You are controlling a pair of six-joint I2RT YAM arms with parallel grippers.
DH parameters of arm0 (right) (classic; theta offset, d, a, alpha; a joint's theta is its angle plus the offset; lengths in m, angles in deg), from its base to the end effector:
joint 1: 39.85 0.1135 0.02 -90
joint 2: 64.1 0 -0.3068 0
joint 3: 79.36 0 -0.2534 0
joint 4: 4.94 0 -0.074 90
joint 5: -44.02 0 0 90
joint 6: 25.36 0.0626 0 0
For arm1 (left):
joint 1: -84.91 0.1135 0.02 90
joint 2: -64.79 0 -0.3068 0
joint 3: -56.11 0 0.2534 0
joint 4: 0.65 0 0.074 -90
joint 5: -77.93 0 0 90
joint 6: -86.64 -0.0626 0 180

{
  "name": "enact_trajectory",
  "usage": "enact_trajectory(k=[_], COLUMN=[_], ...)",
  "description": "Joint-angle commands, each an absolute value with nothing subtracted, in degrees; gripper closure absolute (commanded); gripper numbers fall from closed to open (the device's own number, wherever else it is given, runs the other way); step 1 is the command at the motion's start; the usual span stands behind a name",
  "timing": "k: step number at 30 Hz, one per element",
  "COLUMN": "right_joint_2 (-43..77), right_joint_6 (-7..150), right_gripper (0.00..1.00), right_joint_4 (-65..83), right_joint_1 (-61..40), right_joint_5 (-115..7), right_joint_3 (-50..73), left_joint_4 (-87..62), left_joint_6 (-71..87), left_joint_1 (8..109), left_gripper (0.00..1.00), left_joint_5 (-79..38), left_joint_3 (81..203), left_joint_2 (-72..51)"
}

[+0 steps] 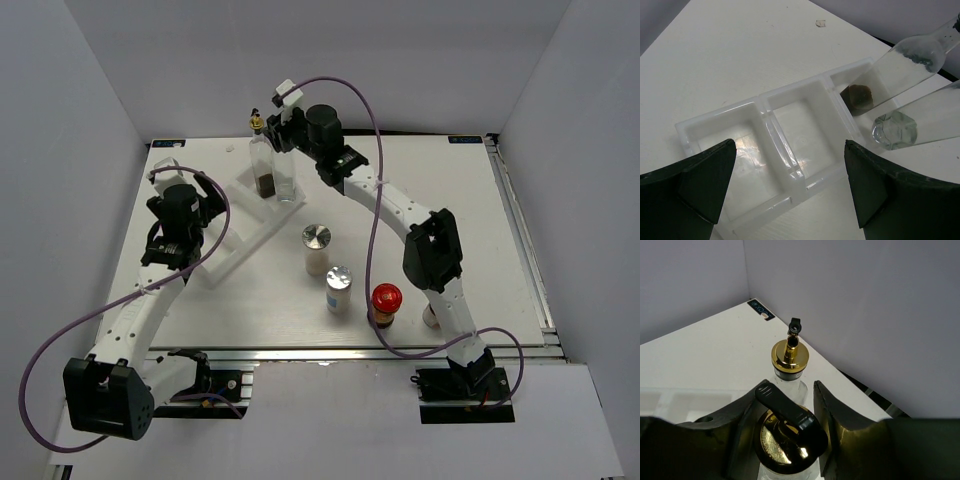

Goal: Organize the condiment bottles

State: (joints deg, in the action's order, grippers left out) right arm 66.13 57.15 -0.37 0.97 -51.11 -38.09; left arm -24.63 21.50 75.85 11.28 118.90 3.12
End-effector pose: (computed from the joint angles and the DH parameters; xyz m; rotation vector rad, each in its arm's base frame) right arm 0.4540 0.3996 0.3945 -0.6904 1.3607 0.5335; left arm 0.2497 -0.0147 0.3374 -0.5240 1.8632 0.0078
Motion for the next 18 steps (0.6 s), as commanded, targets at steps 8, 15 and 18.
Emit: enact_trajectory(k=[8, 15, 18], right_joint_2=[67.0, 66.2, 65.8], right_joint_6=[58.9, 56.2, 56.6], right_gripper=[1.0, 1.0, 1.0], right_joint_4=[-17.8, -21.1, -21.3], right_joint_1=[2.9, 5.2, 5.2], right_joint_5=[-49.8, -44.4, -43.1], right_joint_3=[-41.9, -39.4, -37.1], left_joint_4=[-24.0, -23.8, -23.9], left_joint_6=[21.3, 21.3, 21.3], left_joint_1=[77.0, 77.2, 77.3], left_gripper=[0.02, 0.02, 0.02], left_joint_5=[10.7, 10.8, 10.9], left_joint_3=[118.5, 118.3, 118.2], left_joint_2=[2.7, 3.2, 3.0])
